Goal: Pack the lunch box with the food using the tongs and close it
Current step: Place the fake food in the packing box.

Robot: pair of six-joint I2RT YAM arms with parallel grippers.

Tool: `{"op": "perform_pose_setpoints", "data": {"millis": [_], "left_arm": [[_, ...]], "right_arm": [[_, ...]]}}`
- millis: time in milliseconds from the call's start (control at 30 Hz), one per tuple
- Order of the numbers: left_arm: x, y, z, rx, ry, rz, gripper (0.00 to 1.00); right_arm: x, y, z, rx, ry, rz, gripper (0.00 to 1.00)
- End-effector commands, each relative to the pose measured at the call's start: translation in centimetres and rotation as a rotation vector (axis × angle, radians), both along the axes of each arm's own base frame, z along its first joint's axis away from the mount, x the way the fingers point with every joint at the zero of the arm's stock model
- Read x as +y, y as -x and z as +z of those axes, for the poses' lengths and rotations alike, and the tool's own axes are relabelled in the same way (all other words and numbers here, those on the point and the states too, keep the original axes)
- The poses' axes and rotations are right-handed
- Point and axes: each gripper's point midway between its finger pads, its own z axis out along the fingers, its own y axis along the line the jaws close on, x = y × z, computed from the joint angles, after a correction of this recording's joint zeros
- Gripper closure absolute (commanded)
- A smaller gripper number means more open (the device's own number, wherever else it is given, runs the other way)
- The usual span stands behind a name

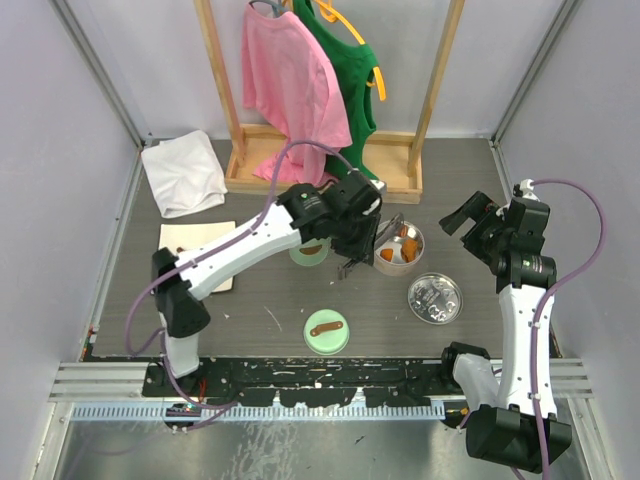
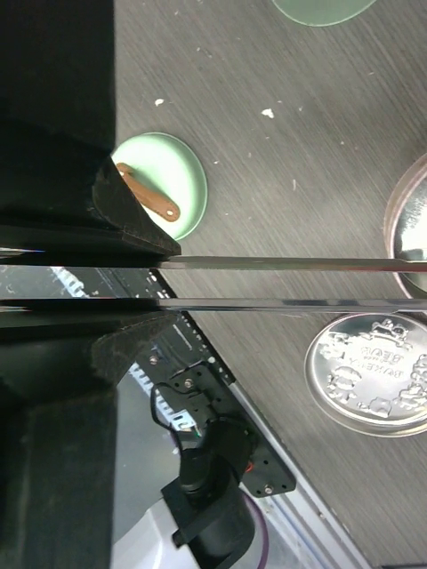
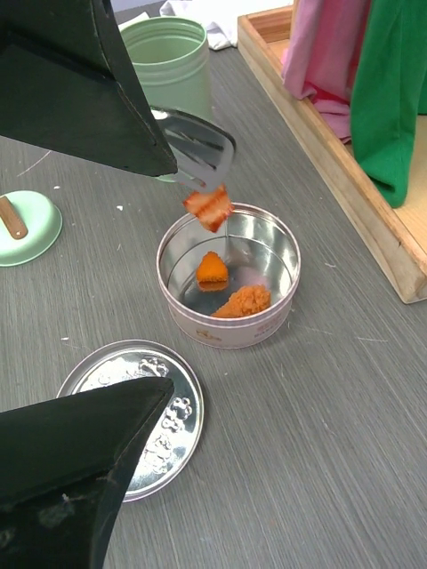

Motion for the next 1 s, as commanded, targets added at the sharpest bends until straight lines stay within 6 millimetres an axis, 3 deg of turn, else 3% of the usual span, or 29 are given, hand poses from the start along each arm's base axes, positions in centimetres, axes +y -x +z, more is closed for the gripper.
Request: {"op": "perform_pose_setpoints", "data": {"millis": [0, 267, 467, 967], "left_arm": [[-1.1, -1.1, 0.8, -0.072, -0.025, -0.035, 0.86], [-2.2, -2.1, -2.5, -0.06, -0.108, -0.027, 0.84], [-3.2, -2.5, -3.8, -0.053, -0.109, -0.041, 0.84], [-4.0, -3.8, -3.7, -0.066, -0.08, -0.022, 0.69]], "right_arm": [[-0.6, -0.5, 2.3, -0.073, 0.044, -0.008, 0.0], [-0.6, -0.5, 2.3, -0.074, 0.051, -0.002, 0.0], [-0.4, -0.7, 2.2, -0.077, 0.043, 0.012, 0.0], [0.1, -0.8, 2.0, -0.081, 0.024, 0.032, 0.0]]}}
